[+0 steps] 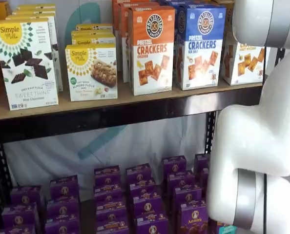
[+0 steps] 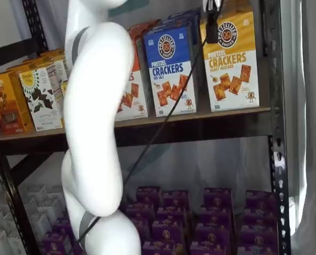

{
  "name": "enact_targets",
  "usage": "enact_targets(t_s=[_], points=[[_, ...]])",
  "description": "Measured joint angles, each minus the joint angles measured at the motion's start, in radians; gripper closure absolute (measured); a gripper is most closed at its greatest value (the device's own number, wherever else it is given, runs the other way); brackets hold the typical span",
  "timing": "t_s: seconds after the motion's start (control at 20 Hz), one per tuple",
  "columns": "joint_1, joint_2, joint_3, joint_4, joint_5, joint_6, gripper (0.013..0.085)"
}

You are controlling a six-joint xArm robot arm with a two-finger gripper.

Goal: Retrieve the yellow and white box located on the top shelf, the sixth one from the left

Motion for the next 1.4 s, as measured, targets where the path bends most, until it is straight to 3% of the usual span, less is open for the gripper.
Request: enact_targets(t_s=[0.3,0.85,1.4], points=[[-0.015,-0.06,0.066,0.011,-0.011,-0.012,0.041],[-0.054,-0.275,0.272,0.028,0.038,-0.037,0.041],[-0.007,-0.489,0.515,-0.034,0.024,-0.021,0.041]])
